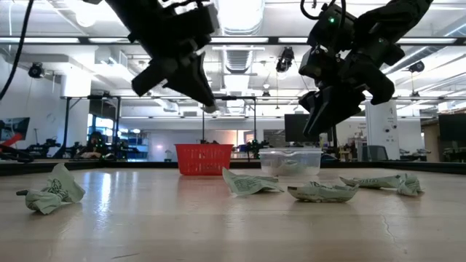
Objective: Pick and place items into bin
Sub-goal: Put the white stevia packet into the red bin, then put the white stevia packet into the transparent bin
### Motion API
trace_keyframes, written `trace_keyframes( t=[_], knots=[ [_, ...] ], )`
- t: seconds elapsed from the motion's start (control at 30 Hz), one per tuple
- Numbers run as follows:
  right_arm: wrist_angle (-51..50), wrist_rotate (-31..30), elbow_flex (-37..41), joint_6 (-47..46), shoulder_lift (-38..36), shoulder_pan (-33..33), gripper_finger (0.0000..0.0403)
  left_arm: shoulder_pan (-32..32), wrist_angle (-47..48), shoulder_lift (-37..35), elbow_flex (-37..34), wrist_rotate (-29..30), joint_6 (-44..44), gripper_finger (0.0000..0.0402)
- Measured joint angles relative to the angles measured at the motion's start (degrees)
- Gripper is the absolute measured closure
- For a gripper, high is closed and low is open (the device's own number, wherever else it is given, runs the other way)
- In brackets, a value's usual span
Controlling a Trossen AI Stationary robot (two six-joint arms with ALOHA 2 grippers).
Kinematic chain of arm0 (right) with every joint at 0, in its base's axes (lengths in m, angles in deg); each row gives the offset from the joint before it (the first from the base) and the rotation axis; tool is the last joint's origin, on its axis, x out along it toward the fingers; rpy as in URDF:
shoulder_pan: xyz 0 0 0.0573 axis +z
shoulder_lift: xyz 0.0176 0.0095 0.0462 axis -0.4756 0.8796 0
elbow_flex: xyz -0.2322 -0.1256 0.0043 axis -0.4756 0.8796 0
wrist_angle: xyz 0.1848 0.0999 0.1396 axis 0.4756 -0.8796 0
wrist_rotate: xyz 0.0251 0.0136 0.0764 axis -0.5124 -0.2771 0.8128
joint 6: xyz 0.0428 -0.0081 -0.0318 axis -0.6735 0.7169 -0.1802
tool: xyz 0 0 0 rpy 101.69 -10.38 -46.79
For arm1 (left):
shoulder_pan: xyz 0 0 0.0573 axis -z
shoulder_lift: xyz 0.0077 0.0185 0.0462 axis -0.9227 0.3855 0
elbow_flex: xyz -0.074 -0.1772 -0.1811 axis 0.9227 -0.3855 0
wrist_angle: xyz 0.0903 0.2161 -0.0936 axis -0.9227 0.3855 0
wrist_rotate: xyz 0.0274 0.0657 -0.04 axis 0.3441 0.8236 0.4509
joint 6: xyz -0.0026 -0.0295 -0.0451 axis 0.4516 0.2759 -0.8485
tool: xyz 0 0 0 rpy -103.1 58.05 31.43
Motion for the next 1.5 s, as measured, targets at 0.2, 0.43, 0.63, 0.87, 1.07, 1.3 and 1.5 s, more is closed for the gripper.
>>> trace_keyframes(
  t=[0.2, 0.43, 0.63, 0.87, 1.07, 1.3, 1.5],
  knots=[
    [0.25, 0.02, -0.02, -0.46, 0.00, 0.02, 0.0317, -7.78, 0.67, -1.35, -0.05, -0.24, 2.88, 0.0401],
    [0.32, 0.02, -0.02, -1.15, 0.00, 0.02, 0.0325, -17.18, 1.13, -0.33, -0.09, -6.88, 3.38, 0.0402],
    [0.30, 0.02, -0.02, -1.14, 0.00, 0.02, 0.0326, -20.63, 1.02, 0.55, -0.09, -7.35, 1.54, 0.0402],
    [0.35, 0.02, -0.02, -1.10, 0.00, 0.02, 0.0331, -20.84, 0.98, 1.39, -0.03, -7.40, 1.57, 0.0398],
    [0.39, 0.02, -0.02, -1.34, 0.02, 0.02, 0.0324, -20.81, 0.97, 1.49, -0.03, -7.39, 1.63, 0.0356],
    [2.03, 0.62, 0.08, -3.83, 0.02, 0.02, 0.0314, -20.59, 0.95, 1.49, 0.04, -7.27, 1.05, 0.0315],
    [10.77, 10.01, 1.29, -6.46, 0.23, 0.63, 0.0304, -18.48, 1.12, -0.24, 0.06, -7.26, -1.38, 0.0313]
  ],
)
